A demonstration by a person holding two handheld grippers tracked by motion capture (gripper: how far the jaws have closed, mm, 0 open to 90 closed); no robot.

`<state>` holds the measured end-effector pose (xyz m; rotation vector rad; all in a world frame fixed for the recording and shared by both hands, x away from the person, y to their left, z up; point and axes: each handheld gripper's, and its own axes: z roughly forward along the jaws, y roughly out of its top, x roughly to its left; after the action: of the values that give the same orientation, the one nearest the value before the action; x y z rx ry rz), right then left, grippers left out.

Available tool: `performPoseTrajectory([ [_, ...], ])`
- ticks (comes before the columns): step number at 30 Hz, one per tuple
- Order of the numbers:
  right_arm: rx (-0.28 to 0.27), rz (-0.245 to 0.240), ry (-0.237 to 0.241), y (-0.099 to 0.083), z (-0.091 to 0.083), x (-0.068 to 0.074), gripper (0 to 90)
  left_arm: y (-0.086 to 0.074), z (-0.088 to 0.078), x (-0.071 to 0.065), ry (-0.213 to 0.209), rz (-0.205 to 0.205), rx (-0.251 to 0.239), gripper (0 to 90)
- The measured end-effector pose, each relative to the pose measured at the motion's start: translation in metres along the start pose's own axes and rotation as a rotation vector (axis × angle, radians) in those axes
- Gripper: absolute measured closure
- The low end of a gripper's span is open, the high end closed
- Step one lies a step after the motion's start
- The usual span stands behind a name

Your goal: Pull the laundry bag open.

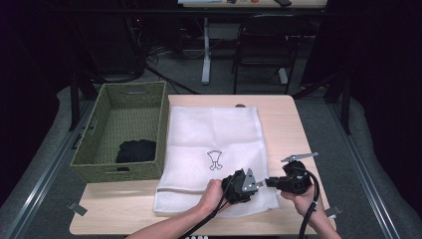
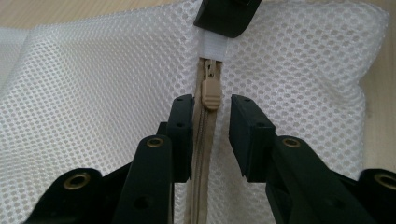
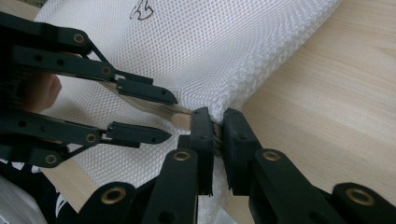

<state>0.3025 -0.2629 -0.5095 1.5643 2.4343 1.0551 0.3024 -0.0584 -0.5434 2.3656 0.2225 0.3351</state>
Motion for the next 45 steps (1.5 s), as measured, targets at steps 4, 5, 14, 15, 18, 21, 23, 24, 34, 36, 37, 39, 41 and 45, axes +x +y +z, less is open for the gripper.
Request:
performPoseTrajectory([
  [4,-0.012,-0.001,0.014,0.000,0.000,0.002,83.9,0.001,0.002,-0.001,0.014,0.003,-0.011,77.4],
  [5,-0.019,0.003,0.016,0.001,0.000,0.003,83.9,0.001,0.002,-0.001,0.014,0.003,-0.011,79.0],
  [14,-0.036,-0.007,0.024,0.003,0.000,0.008,83.9,0.001,0.002,0.000,0.014,0.000,-0.016,80.4],
  [15,-0.036,-0.007,0.024,0.003,0.000,0.008,83.9,0.001,0.002,0.000,0.014,0.000,-0.016,78.6],
  [18,-0.038,-0.005,0.023,0.003,0.001,0.009,84.1,0.000,0.006,-0.002,0.019,-0.024,-0.011,74.3],
  [21,-0.034,-0.006,0.023,0.003,0.001,0.010,84.2,-0.001,0.009,-0.003,0.030,-0.029,-0.004,73.2],
  [23,-0.035,-0.002,0.027,0.003,0.001,0.010,84.2,-0.001,0.011,-0.004,0.035,-0.031,-0.006,76.9],
  [24,-0.040,0.001,0.028,0.003,0.001,0.010,84.2,-0.002,0.012,-0.004,0.040,-0.033,-0.008,78.1],
  [34,-0.044,-0.021,0.014,0.003,0.000,0.010,83.7,-0.003,0.011,0.001,0.014,-0.062,-0.027,81.3],
  [36,-0.044,-0.015,0.016,0.003,0.001,0.010,83.6,-0.004,0.011,0.001,0.008,-0.055,-0.018,81.3],
  [37,-0.036,-0.013,0.017,0.002,0.002,0.009,83.1,-0.004,0.011,0.001,0.002,-0.055,-0.011,81.3],
  [39,-0.010,0.000,0.017,0.002,0.006,0.007,81.2,-0.004,0.013,0.001,-0.004,-0.056,-0.006,81.4],
  [41,0.008,0.008,0.024,0.001,0.010,0.007,78.0,-0.004,0.014,0.001,-0.020,-0.058,0.006,81.5],
  [45,0.065,-0.007,0.015,0.001,0.021,0.007,79.2,-0.003,0.015,-0.002,-0.024,-0.039,0.014,81.5],
])
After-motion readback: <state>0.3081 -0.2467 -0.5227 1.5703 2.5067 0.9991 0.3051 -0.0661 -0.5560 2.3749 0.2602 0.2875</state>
